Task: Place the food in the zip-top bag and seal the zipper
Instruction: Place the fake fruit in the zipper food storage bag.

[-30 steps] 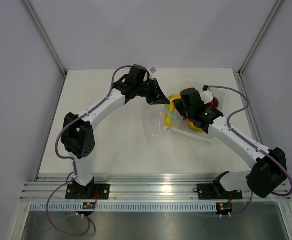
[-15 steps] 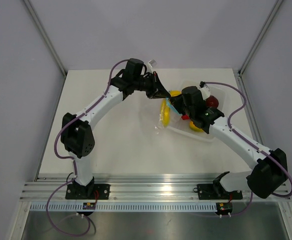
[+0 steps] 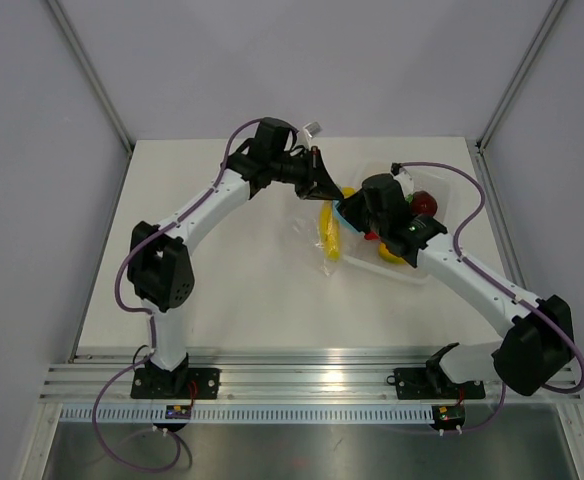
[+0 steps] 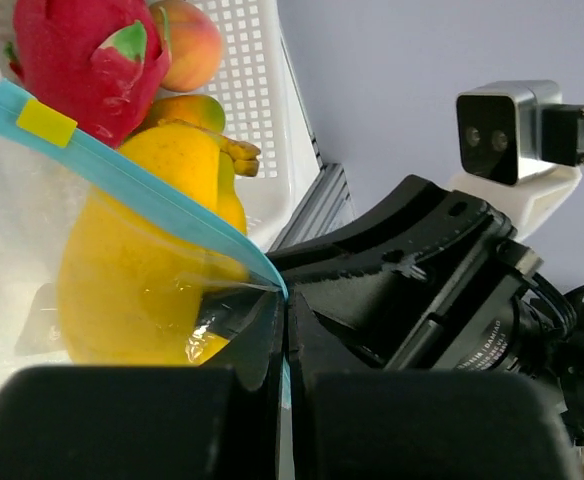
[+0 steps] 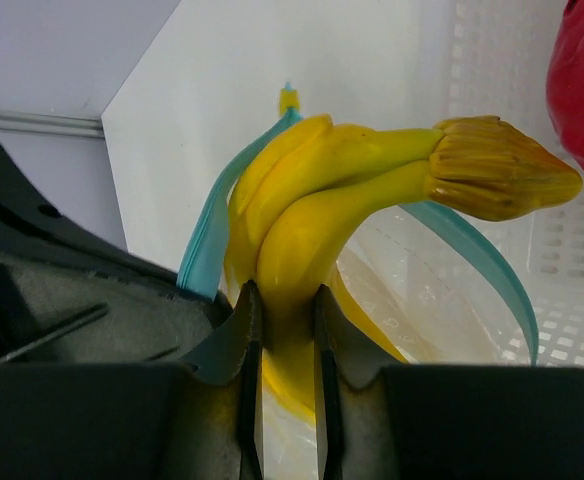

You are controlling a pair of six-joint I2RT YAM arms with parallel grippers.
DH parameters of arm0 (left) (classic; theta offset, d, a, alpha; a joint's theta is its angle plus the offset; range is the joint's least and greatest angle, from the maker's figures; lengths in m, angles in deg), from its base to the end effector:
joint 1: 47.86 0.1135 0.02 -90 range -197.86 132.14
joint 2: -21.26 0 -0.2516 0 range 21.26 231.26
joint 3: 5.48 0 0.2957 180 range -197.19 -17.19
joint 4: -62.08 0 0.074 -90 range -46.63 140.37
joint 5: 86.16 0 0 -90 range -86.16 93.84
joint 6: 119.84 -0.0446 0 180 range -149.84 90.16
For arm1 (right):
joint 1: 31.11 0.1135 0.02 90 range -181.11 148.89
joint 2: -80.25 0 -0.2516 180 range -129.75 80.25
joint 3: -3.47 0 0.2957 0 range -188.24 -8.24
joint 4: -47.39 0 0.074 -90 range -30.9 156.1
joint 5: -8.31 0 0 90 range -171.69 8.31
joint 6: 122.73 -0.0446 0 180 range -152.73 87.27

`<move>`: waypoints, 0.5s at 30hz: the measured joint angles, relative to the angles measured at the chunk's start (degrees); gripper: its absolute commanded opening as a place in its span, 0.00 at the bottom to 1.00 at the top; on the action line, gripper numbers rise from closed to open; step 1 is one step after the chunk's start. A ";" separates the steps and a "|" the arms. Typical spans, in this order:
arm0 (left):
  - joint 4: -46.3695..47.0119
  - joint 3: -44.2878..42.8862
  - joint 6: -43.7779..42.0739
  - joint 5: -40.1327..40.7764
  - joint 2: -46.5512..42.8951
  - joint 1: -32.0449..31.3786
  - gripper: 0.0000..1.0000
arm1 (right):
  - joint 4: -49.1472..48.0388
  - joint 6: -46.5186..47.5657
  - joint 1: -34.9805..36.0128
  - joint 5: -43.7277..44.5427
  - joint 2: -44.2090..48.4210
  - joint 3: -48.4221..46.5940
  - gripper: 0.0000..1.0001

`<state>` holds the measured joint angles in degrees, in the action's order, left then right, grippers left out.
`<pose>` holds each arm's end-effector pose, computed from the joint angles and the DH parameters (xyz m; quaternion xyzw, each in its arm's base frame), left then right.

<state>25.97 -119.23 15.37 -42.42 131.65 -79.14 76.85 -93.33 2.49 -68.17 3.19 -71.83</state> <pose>0.4029 -0.2825 0.3100 0.0889 0.8241 -0.5435 0.1326 0.3053 0.1903 0.2888 0.2582 0.8279 0.2872 0.4069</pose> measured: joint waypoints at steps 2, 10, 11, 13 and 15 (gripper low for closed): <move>-0.07 -1.90 -0.79 -1.60 1.95 0.02 0.00 | 0.42 1.40 -0.07 -0.02 1.75 1.18 0.00; -0.94 -5.35 -2.99 -6.12 6.12 -0.02 0.00 | 1.33 5.60 -0.17 -4.28 5.81 3.80 0.00; -0.98 -5.42 -3.19 -6.40 6.14 -0.09 0.00 | 1.33 6.03 -0.17 -4.92 5.81 3.80 0.00; -1.01 -5.60 -3.21 -7.02 6.14 -0.22 0.00 | 1.44 6.69 -0.17 -6.16 5.66 3.69 0.00; -0.83 -5.62 -3.17 -7.61 6.14 -0.26 0.00 | 1.97 7.26 -0.22 -7.37 4.50 2.71 0.00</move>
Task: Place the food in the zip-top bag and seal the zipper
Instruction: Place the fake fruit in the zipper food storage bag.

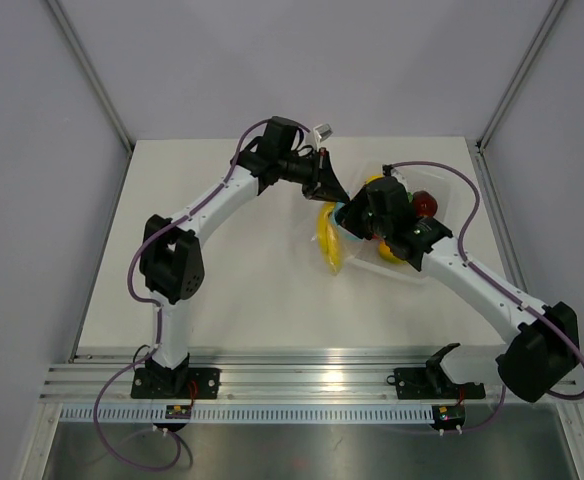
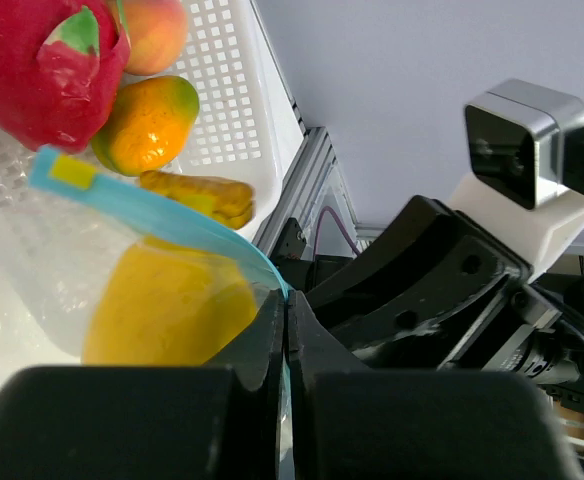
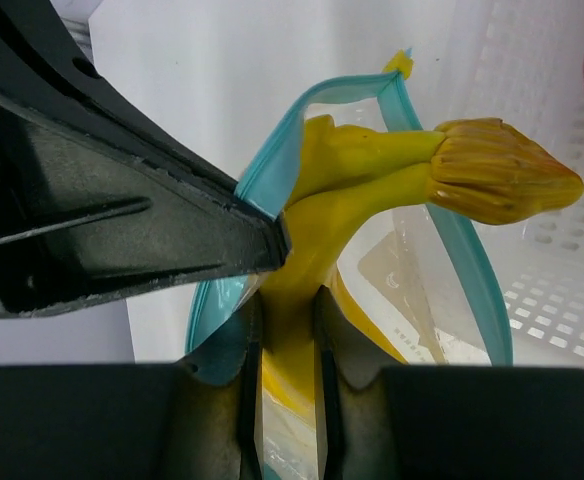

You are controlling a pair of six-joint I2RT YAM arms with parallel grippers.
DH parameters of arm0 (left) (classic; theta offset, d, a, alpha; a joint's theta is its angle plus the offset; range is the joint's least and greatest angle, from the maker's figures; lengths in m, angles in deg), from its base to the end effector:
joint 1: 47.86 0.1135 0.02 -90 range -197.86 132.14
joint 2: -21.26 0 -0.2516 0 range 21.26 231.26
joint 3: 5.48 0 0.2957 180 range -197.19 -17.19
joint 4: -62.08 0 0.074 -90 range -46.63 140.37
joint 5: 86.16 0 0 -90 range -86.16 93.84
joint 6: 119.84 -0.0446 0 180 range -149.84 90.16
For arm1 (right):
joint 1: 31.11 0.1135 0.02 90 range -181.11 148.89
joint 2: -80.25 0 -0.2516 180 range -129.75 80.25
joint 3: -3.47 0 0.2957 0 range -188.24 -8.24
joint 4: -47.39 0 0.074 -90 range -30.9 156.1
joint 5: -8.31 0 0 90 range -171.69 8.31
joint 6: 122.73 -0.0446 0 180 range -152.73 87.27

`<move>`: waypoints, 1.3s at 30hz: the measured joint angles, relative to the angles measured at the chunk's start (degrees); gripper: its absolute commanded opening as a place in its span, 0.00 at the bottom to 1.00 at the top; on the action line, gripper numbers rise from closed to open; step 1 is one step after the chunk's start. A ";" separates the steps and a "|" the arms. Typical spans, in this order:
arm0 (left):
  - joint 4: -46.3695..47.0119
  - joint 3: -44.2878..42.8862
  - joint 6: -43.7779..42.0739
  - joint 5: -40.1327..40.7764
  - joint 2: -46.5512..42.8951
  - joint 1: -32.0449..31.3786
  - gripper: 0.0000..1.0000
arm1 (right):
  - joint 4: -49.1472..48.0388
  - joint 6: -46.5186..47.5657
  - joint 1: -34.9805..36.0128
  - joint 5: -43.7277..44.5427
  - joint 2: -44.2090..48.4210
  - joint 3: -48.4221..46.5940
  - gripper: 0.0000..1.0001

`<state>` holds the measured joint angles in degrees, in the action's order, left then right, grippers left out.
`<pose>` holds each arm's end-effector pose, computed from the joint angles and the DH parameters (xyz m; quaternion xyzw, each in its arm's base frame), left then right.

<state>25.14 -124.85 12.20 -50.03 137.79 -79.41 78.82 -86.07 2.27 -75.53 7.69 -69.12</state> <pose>0.4164 -0.2980 0.2970 0.1394 0.8036 -0.5707 0.0949 0.2876 0.1838 0.2920 0.1768 0.8531 0.3014 0.3875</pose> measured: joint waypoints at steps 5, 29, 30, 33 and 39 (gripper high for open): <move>2.23 0.02 0.31 -0.98 0.00 -0.31 0.00 | 4.46 0.59 0.00 -2.14 -6.56 -5.18 0.00; 8.72 1.29 3.91 -1.99 2.69 -3.02 0.00 | 24.17 3.93 0.22 8.09 -6.51 -13.44 0.50; 8.96 1.29 4.13 -1.99 2.69 -3.02 0.00 | 24.50 4.13 0.22 8.28 -5.88 -13.44 0.50; 10.29 1.29 5.09 -2.01 2.71 -3.06 0.00 | 25.64 4.68 0.22 8.63 -3.80 -13.46 0.48; 13.18 1.29 7.02 -2.05 2.73 -3.06 0.00 | 26.84 4.00 -0.96 8.70 0.13 -12.68 0.46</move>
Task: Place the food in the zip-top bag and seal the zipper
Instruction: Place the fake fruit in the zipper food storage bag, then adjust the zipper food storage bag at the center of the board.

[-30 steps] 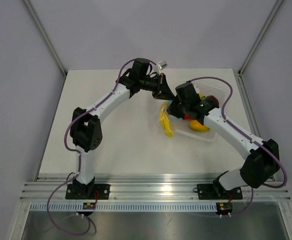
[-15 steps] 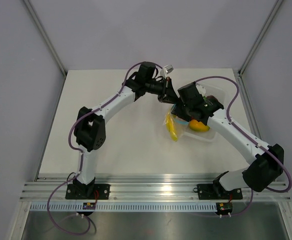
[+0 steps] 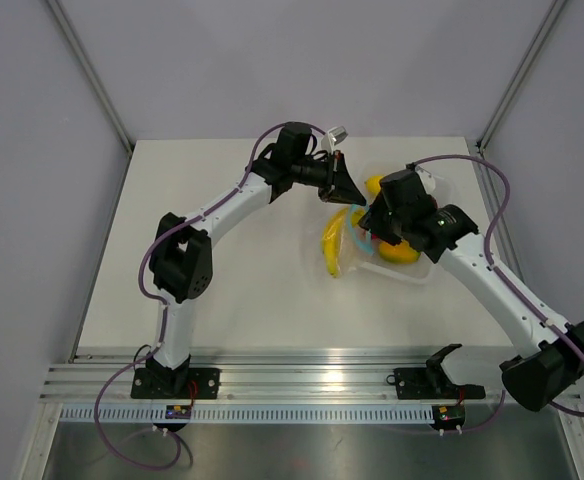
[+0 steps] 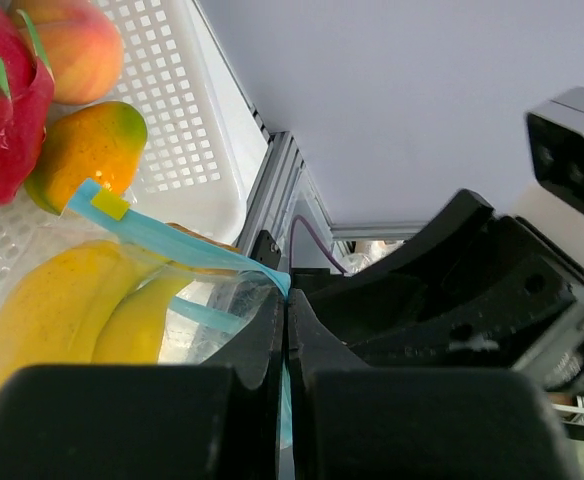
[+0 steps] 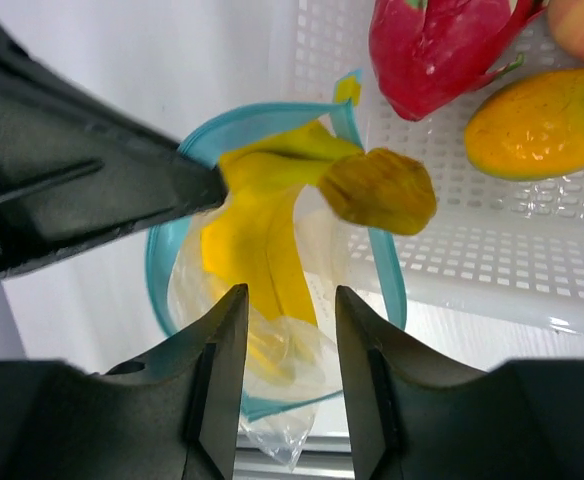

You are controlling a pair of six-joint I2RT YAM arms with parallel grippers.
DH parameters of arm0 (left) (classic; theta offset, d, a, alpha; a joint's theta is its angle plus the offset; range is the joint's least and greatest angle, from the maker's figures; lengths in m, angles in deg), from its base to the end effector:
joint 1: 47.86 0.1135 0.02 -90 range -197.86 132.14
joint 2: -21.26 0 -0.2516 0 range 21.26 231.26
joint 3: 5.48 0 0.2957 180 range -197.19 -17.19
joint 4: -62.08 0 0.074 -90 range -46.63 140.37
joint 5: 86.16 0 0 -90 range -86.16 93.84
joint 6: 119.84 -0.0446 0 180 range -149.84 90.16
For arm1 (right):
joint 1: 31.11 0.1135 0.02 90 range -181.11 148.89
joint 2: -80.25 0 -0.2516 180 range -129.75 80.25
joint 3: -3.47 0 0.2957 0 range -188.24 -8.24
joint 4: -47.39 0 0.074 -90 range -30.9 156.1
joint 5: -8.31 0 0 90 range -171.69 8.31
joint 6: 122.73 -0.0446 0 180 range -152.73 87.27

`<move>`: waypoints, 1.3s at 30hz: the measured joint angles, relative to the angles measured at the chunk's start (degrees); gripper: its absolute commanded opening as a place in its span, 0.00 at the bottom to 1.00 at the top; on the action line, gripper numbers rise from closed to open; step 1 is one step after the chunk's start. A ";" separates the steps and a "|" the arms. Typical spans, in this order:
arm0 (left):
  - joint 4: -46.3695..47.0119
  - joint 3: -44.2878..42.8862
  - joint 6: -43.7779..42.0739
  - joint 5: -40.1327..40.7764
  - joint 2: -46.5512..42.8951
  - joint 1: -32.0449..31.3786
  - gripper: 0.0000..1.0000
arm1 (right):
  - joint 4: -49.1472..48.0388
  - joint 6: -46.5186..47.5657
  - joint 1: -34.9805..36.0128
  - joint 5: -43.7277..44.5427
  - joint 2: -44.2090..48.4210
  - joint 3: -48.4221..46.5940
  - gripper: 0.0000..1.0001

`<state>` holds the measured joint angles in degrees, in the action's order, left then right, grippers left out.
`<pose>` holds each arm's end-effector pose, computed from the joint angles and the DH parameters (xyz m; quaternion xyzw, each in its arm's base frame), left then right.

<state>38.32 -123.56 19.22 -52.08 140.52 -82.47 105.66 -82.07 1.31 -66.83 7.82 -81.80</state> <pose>0.4139 -0.3305 0.2852 0.1565 0.7705 -0.6113 0.0902 0.2716 0.1590 0.3356 0.1835 0.9003 0.1556 0.3626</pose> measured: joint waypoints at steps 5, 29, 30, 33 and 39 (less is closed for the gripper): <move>0.90 0.00 0.63 0.00 0.02 0.00 0.00 | -3.74 -3.15 -8.83 -8.00 3.54 8.07 0.49; 1.46 0.00 0.94 -0.04 0.04 0.00 0.00 | -12.31 -10.08 -12.70 -21.44 5.95 21.18 0.43; 1.46 0.00 0.94 -0.07 0.04 0.00 0.00 | -12.28 -10.08 -12.70 -21.38 5.95 21.24 0.44; 1.46 0.00 0.94 -0.07 0.04 0.00 0.00 | -12.28 -10.05 -12.70 -20.76 6.12 21.24 0.47; 1.44 0.00 0.94 -0.13 0.04 0.00 0.00 | -11.39 -9.33 -12.74 -18.69 6.38 21.03 0.52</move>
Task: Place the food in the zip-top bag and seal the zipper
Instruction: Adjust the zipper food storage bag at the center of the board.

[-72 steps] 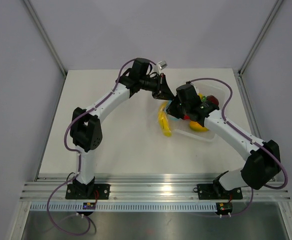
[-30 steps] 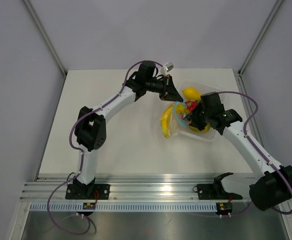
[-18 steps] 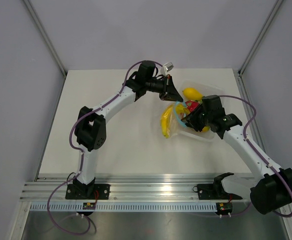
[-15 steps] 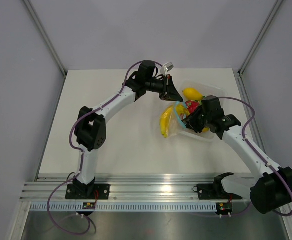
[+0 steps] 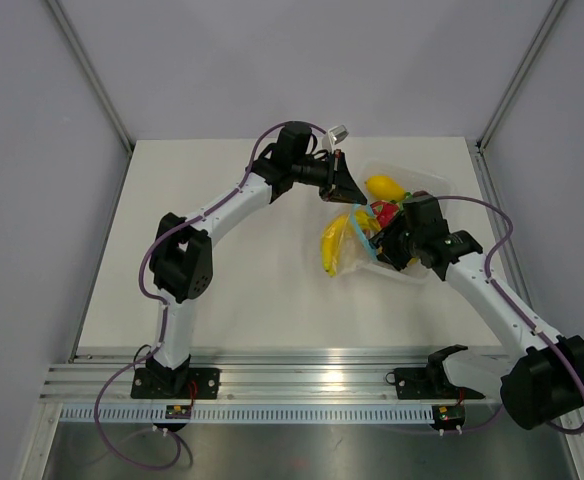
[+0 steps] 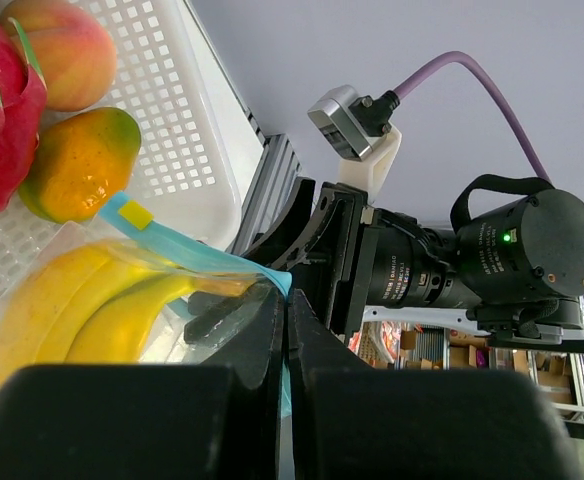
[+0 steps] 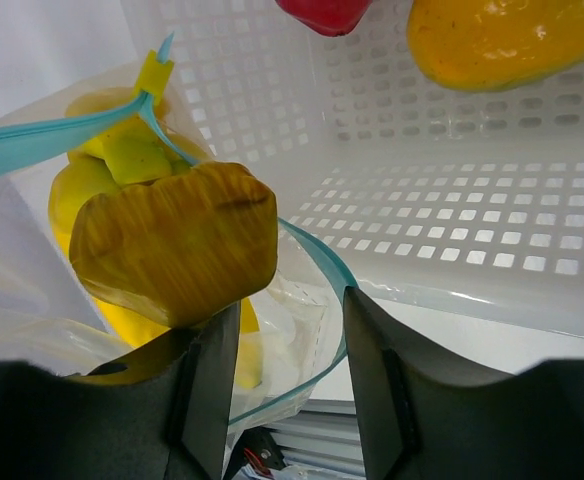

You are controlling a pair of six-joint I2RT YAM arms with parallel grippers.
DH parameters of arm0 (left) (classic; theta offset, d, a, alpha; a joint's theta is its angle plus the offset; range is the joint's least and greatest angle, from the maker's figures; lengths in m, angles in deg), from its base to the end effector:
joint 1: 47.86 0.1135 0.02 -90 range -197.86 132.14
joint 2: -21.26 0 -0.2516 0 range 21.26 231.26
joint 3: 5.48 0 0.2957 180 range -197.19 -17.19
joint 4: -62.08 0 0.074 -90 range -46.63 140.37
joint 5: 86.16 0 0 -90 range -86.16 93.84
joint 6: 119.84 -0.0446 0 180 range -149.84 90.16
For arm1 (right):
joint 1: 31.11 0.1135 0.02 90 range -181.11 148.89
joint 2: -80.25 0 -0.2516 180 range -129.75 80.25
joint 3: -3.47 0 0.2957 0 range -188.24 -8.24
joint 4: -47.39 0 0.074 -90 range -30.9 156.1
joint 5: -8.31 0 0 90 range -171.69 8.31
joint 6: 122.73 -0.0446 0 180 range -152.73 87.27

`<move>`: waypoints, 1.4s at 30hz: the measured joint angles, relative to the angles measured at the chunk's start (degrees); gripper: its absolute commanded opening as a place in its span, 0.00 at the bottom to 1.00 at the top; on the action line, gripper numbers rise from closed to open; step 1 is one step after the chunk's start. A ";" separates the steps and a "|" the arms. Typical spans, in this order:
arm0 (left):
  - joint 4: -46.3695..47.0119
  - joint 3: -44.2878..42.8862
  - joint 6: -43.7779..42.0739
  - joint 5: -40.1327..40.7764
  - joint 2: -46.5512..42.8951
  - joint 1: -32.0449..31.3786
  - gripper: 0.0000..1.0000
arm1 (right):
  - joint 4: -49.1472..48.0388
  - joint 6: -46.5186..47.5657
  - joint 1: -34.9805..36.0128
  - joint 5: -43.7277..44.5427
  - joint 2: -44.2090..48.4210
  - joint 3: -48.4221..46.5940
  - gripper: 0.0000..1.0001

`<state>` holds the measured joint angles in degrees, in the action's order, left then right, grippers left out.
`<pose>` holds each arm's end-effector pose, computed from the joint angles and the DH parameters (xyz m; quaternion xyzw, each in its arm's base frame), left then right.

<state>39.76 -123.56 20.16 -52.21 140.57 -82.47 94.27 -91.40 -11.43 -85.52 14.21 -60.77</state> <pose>0.4148 -0.3312 0.2870 0.1563 0.7663 -0.6162 0.0932 0.2736 0.1010 0.2451 0.3010 0.8855 0.2470 0.2536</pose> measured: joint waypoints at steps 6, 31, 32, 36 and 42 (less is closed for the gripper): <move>0.02 0.00 -0.02 -0.22 0.00 0.00 0.00 | 2.08 2.99 -0.52 2.73 0.44 -1.64 0.51; 0.46 3.23 -1.60 -0.72 -1.75 0.72 0.00 | -6.29 12.11 -1.86 -6.12 -3.02 -0.81 0.00; -0.04 3.63 -2.16 -0.79 -2.25 1.20 0.00 | -6.32 12.37 -1.86 -6.12 -3.04 -1.73 0.00; -2.27 4.85 -4.63 -1.20 -4.74 4.52 0.00 | -6.95 13.22 -1.86 -6.32 -3.06 -6.47 0.00; -6.01 4.85 -8.87 -1.25 -7.45 9.11 0.00 | -9.25 14.40 -1.77 -7.39 -4.39 -12.39 0.00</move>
<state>33.75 -118.70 11.28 -53.46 133.11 -73.35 85.03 -77.00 -13.20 -92.91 9.81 -73.16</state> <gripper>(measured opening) 0.005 0.009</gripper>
